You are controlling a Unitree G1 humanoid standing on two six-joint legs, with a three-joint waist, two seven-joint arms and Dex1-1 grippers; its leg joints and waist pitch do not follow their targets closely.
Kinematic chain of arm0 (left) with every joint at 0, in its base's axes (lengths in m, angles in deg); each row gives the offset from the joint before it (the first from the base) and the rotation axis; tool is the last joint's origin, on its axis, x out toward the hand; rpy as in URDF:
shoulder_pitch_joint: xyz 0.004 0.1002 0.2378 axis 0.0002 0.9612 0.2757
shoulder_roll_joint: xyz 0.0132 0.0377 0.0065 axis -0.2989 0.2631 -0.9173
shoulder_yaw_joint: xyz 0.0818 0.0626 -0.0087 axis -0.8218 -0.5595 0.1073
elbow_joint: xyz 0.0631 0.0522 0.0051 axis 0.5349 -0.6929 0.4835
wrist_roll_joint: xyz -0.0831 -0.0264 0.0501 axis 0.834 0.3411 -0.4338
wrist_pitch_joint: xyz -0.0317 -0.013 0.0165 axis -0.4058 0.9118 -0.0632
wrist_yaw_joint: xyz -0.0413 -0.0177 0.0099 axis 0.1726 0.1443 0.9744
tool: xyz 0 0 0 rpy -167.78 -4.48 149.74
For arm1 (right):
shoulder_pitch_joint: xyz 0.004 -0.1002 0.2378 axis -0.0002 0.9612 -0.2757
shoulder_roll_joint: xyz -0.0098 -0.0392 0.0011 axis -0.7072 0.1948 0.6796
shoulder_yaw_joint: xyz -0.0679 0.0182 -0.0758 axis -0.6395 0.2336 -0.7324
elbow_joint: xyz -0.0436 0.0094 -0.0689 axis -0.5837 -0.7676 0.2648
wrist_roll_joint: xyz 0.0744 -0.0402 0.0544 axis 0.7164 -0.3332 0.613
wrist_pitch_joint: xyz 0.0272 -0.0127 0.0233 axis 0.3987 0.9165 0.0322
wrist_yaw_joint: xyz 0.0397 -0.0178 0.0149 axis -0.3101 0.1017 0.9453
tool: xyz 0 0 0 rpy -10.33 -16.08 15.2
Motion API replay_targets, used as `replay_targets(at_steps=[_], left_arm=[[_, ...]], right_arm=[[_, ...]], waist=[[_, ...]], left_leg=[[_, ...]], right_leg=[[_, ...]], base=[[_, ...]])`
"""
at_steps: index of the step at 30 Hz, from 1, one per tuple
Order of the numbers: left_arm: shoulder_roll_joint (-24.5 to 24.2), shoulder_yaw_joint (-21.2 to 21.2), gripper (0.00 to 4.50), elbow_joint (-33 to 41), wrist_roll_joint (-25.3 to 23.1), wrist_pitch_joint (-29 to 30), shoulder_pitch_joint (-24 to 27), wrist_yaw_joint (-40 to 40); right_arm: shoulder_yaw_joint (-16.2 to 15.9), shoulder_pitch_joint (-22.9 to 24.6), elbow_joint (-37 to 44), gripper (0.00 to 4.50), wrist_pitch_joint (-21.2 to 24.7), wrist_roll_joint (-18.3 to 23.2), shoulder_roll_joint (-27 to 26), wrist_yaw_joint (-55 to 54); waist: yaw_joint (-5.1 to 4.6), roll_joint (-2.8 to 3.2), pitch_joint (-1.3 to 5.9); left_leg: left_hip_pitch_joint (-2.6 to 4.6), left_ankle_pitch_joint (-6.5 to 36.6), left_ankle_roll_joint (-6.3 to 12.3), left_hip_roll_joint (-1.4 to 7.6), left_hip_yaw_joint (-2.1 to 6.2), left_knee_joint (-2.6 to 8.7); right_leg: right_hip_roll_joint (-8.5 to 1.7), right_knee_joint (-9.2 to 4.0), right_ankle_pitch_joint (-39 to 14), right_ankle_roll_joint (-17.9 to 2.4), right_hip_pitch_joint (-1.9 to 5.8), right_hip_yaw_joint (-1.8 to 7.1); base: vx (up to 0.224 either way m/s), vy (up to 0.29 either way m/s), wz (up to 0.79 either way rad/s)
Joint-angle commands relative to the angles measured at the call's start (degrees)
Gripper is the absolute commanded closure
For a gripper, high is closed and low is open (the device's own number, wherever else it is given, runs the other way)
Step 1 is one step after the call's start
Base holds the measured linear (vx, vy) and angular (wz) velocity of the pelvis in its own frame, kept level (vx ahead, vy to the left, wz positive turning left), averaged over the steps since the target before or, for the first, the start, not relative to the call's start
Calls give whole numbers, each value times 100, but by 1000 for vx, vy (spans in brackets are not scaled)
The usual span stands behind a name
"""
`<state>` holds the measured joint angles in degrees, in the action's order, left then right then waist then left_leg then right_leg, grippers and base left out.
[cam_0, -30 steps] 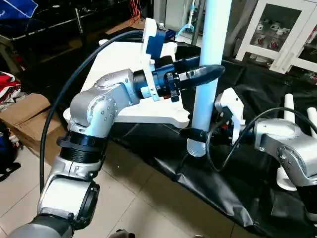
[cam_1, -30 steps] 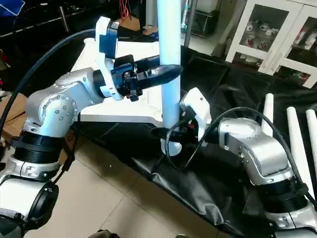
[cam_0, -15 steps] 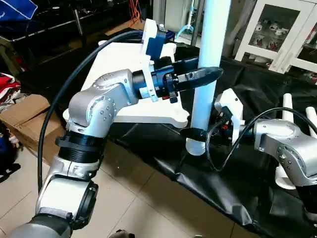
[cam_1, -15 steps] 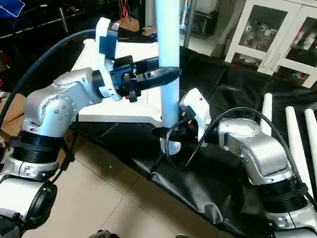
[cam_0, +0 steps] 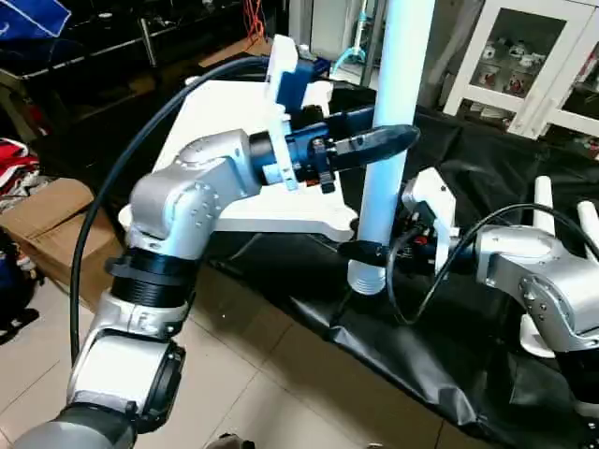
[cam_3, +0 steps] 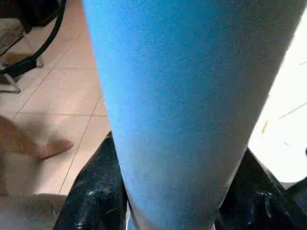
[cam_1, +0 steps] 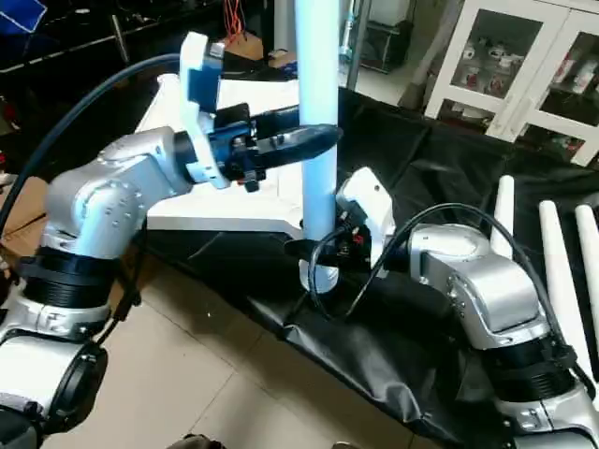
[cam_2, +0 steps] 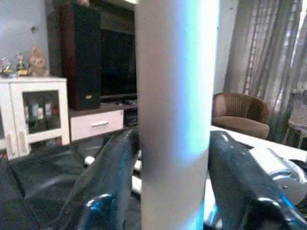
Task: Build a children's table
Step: Insert table leg to table base
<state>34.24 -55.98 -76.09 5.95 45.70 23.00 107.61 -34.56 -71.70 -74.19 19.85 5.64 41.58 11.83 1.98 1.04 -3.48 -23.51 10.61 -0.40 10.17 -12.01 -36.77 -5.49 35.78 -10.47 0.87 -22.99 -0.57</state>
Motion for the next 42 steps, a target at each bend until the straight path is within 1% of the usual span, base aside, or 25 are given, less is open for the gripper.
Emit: replay_targets(at_steps=[1, 8, 9, 11, 14, 16, 17, 18, 19, 20, 22, 24, 26, 27, 28, 29, 30, 31, 32, 33, 34, 37, 38, 40, 42], left_arm=[[-23, 120, 185, -52, 109, 162, 39, -25], [-142, 345, 129, -22, 281, 237, 238, -14], [-158, 577, 126, -147, 156, 127, 343, -387], [-168, 705, 111, -211, 106, 101, 396, -599], [-378, 919, 86, -481, -706, 65, 730, -1970], [-417, 982, 86, -344, -993, 190, 1025, -2499], [-402, 1078, 86, -112, -1264, 171, 1359, -2963], [-363, 1164, 86, 69, -1457, 79, 1600, -3287], [-331, 1251, 86, 276, -1601, 101, 1849, -3559], [-311, 1246, 86, 578, -1794, -65, 2138, -3665], [-200, 1234, 86, 1052, -1987, -311, 2537, -3853], [-121, 1229, 86, 1222, -1978, -392, 2655, -3932], [67, 1219, 86, 1500, -1735, -361, 2783, -3971], [78, 1007, 86, 1609, -1904, -490, 2850, -4092], [126, 852, 86, 1582, -2001, -535, 2796, -4168], [135, 840, 86, 1575, -2003, -534, 2787, -4171], [216, 773, 86, 1546, -2096, -525, 2733, -4267], [259, 715, 86, 1519, -2173, -594, 2722, -4296], [305, 683, 86, 1531, -2242, -615, 2701, -4324], [311, 649, 86, 1450, -2295, -657, 2651, -4269], [304, 610, 86, 1412, -2335, -682, 2652, -4225], [238, 471, 86, 1322, -2518, -728, 2669, -4192], [167, 338, 86, 1277, -2508, -716, 2682, -4111], [162, 342, 86, 1283, -2453, -705, 2679, -4106], [213, 392, 86, 1252, -2425, -739, 2674, -4133]], right_arm=[[240, -31, -25, 260, 50, 70, -10, -109], [722, -54, -309, 261, -36, 54, 5, -439], [1036, -51, -535, 261, -135, -2, 148, -577], [1186, -46, -641, 261, -183, -35, 205, -666], [1714, 87, -665, 261, -315, -202, 35, -1469], [1852, 206, -507, 261, -351, -236, -130, -1762], [1934, 353, -265, 261, -300, -223, -319, -2005], [1972, 460, -92, 261, -275, -219, -445, -2151], [1973, 555, 85, 261, -339, -300, -574, -2342], [1896, 615, 253, 261, -610, -591, -689, -2628], [1758, 619, 314, 261, -916, -858, -868, -2945], [1688, 621, 333, 261, -844, -901, -919, -3057], [1554, 709, 459, 261, -868, -1024, -933, -3098], [1538, 781, 510, 261, -926, -966, -1007, -3007], [1634, 750, 438, 261, -955, -804, -1081, -2893], [1650, 743, 427, 261, -956, -781, -1089, -2880], [1729, 686, 361, 261, -954, -701, -1113, -2838], [1749, 663, 333, 261, -997, -640, -1146, -2767], [1762, 620, 310, 261, -1027, -598, -1166, -2735], [1688, 514, 186, 261, -1077, -646, -1242, -2788], [1670, 488, 144, 261, -1082, -590, -1298, -2779], [1599, 469, 45, 261, -1105, -560, -1364, -2771], [1503, 540, -9, 261, -1114, -612, -1373, -2656], [1474, 563, 11, 261, -1057, -587, -1420, -2634], [1457, 562, 27, 261, -1054, -541, -1459, -2608]], waist=[[-3, 6, 436], [-1, 20, 441], [1, 18, 448], [5, 37, 446], [-12, 18, 450], [-34, 14, 454], [-50, -30, 444], [-52, -9, 448], [-58, -36, 480], [-59, -21, 479], [-27, -80, 495], [-30, -123, 447], [37, -120, 422], [44, -138, 412], [67, -110, 405], [52, -122, 404], [57, -59, 409], [40, -95, 408], [25, -195, 417], [8, -257, 419], [3, -203, 421], [-37, -202, 424], [-68, -288, 429], [-46, -170, 442], [-53, -211, 447]], left_leg=[[252, 1351, -251, 227, 151, 531], [242, 1196, -173, 214, 138, 519], [245, 1147, -159, 216, 136, 513], [253, 1159, -170, 218, 132, 508], [232, 1070, -142, 201, 136, 498], [203, 991, -108, 219, 154, 515], [203, 979, -84, 212, 143, 515], [199, 903, -42, 212, 155, 525], [208, 754, 11, 237, 156, 516], [201, 682, 58, 238, 157, 522], [212, 487, 142, 277, 161, 521], [234, 611, 142, 260, 124, 539], [284, 827, 39, 280, 123, 565], [278, 945, -73, 277, 133, 590], [275, 1099, -152, 277, 153, 612], [279, 1184, -183, 271, 148, 620], [279, 1281, -278, 253, 168, 628], [284, 1356, -310, 254, 161, 634], [270, 1372, -305, 250, 157, 622], [234, 1290, -261, 245, 155, 616], [217, 1221, -251, 225, 162, 612], [213, 1225, -259, 227, 169, 604], [192, 1188, -227, 223, 159, 593], [204, 1016, -187, 222, 169, 585], [206, 907, -154, 225, 153, 575]], right_leg=[[-172, -391, -842, -1390, 190, 85], [-166, -393, -766, -1453, 198, 80], [-163, -388, -728, -1453, 201, 78], [-164, -392, -704, -1464, 198, 75], [-156, -396, -674, -1372, 214, 77], [-176, -402, -810, -1211, 239, 76], [-159, -424, -831, -1183, 221, 73], [-159, -422, -790, -1165, 230, 67], [-158, -401, -569, -1171, 235, 66], [-159, -398, -479, -1188, 236, 63], [-184, -387, -479, -1196, 202, 53], [-144, -443, -683, -1160, 160, 57], [-151, -464, -982, -1072, 117, 69], [-139, -466, -1078, -971, 117, 64], [-142, -469, -1115, -843, 110, 68], [-134, -480, -1132, -787, 98, 70], [-131, -470, -1141, -704, 100, 72], [-116, -491, -1137, -662, 91, 75], [-123, -492, -1118, -621, 108, 83], [-134, -493, -1136, -612, 122, 90], [-143, -489, -1182, -610, 116, 90], [-146, -495, -1215, -594, 114, 88], [-139, -497, -1197, -586, 128, 87], [-145, -466, -1020, -662, 127, 90], [-126, -451, -759, -752, 131, 86]], base=[[0, 0, 0], [0, 0, 0], [0, 0, 0], [0, 0, 0], [0, 0, 0], [0, 0, 0], [0, 0, 0], [0, 0, 0], [0, 0, 0], [0, 0, 0], [0, 0, 0], [0, 0, 0], [0, 0, 0], [0, 0, 0], [0, 0, 0], [0, 0, 0], [0, 0, 0], [0, 0, 0], [0, 0, 0], [0, 0, 0], [0, 0, 0], [0, 0, 0], [0, 0, 0], [0, 0, 0], [0, 0, 0]])
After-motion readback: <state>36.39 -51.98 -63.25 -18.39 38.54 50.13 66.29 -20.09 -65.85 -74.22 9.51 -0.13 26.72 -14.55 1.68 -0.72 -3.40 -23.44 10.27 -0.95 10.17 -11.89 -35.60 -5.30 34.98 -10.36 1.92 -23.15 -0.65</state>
